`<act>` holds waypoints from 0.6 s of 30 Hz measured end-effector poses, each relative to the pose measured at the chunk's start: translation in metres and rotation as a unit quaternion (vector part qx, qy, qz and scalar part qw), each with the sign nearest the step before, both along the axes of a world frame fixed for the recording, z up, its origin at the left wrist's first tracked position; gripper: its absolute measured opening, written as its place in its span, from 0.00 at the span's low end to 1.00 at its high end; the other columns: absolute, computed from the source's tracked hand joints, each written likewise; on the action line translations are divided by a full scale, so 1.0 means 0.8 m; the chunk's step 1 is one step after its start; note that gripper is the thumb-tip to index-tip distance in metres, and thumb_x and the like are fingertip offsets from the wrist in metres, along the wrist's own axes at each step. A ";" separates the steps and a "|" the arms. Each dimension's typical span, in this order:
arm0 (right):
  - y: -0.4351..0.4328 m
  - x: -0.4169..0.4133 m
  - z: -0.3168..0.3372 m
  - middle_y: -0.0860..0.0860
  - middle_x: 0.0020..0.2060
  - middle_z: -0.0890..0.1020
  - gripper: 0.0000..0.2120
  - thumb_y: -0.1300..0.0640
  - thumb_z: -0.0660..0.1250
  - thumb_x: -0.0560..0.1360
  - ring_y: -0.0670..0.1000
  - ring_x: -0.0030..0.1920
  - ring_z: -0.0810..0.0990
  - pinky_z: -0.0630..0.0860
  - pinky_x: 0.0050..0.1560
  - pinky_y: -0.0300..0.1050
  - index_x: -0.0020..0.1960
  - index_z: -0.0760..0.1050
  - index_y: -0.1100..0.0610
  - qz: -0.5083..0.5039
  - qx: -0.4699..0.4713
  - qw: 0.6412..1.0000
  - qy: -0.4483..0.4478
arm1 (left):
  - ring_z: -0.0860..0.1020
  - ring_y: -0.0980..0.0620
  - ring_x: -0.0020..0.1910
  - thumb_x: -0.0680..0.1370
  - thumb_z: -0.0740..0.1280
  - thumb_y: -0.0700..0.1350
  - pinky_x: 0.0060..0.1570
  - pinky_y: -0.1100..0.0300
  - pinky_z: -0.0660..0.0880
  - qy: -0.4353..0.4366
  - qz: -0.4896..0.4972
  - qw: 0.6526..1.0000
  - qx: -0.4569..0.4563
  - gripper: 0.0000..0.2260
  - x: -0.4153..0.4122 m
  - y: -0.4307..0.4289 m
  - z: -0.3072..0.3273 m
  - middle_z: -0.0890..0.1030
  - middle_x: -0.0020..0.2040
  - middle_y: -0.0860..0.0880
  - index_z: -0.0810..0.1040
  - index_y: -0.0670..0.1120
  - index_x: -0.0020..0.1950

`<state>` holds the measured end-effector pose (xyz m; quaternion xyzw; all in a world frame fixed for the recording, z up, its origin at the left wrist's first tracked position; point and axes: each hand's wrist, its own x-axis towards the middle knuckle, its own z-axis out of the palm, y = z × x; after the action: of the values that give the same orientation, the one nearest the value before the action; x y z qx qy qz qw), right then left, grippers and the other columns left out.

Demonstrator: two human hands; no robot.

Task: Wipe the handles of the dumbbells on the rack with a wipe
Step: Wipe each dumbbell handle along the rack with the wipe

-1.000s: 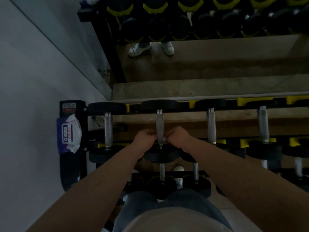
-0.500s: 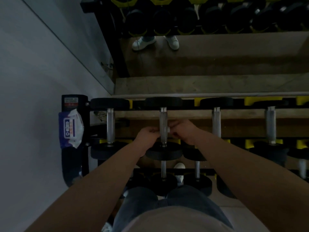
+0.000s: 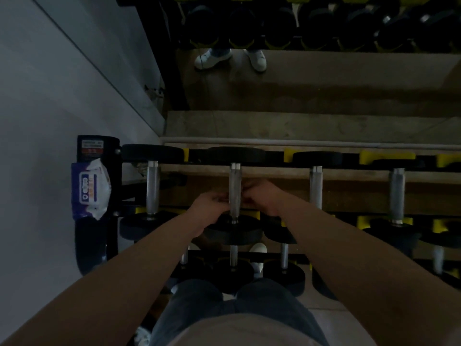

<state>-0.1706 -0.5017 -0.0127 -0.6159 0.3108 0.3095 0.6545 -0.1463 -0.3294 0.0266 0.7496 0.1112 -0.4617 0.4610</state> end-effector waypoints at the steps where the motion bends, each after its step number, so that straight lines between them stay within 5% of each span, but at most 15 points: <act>1: 0.000 -0.010 -0.006 0.60 0.47 0.85 0.09 0.71 0.65 0.76 0.53 0.45 0.83 0.80 0.45 0.43 0.51 0.82 0.64 0.072 -0.017 0.997 0.010 | 0.78 0.55 0.36 0.75 0.75 0.45 0.25 0.68 0.69 0.004 0.005 1.000 -0.007 0.12 0.000 -0.001 -0.001 0.82 0.44 0.50 0.81 0.49 0.59; 5: -0.003 -0.014 -0.016 0.66 0.52 0.83 0.10 0.72 0.66 0.74 0.56 0.47 0.82 0.80 0.53 0.50 0.53 0.82 0.66 0.154 -0.034 0.987 0.030 | 0.77 0.55 0.33 0.76 0.74 0.44 0.23 0.69 0.67 0.005 0.004 1.000 -0.006 0.12 0.003 -0.004 -0.001 0.82 0.44 0.49 0.81 0.48 0.59; 10: -0.005 0.025 -0.003 0.59 0.53 0.83 0.12 0.69 0.61 0.80 0.57 0.54 0.83 0.81 0.59 0.56 0.57 0.80 0.60 -0.173 0.137 0.975 0.020 | 0.71 0.55 0.31 0.78 0.71 0.45 0.21 0.69 0.64 0.013 -0.006 1.000 0.026 0.14 0.007 -0.004 -0.006 0.79 0.42 0.48 0.78 0.47 0.63; 12: -0.008 0.035 -0.006 0.58 0.52 0.84 0.12 0.69 0.62 0.80 0.56 0.53 0.83 0.81 0.57 0.54 0.58 0.80 0.59 -0.217 0.145 0.965 0.004 | 0.71 0.55 0.31 0.78 0.71 0.46 0.21 0.69 0.65 0.018 -0.004 0.999 0.025 0.15 0.008 -0.002 -0.010 0.77 0.41 0.49 0.78 0.46 0.64; 15: -0.008 0.017 0.003 0.60 0.49 0.84 0.11 0.71 0.64 0.76 0.55 0.49 0.83 0.82 0.53 0.52 0.53 0.82 0.62 0.013 -0.025 1.000 -0.006 | 0.70 0.55 0.31 0.77 0.72 0.46 0.22 0.66 0.63 0.024 0.006 1.000 0.018 0.16 0.008 0.000 -0.016 0.76 0.39 0.50 0.79 0.45 0.64; 18: 0.000 -0.012 0.009 0.56 0.45 0.82 0.06 0.66 0.65 0.77 0.51 0.45 0.80 0.78 0.49 0.43 0.51 0.81 0.62 0.311 -0.159 0.935 -0.063 | 0.71 0.54 0.31 0.77 0.72 0.46 0.24 0.65 0.63 0.019 0.002 0.999 0.027 0.15 0.007 -0.001 -0.022 0.78 0.39 0.49 0.80 0.47 0.63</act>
<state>-0.1806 -0.5015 -0.0053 -0.7957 0.1067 0.4050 0.4374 -0.1409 -0.3300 0.0092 0.7527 0.1341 -0.4721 0.4388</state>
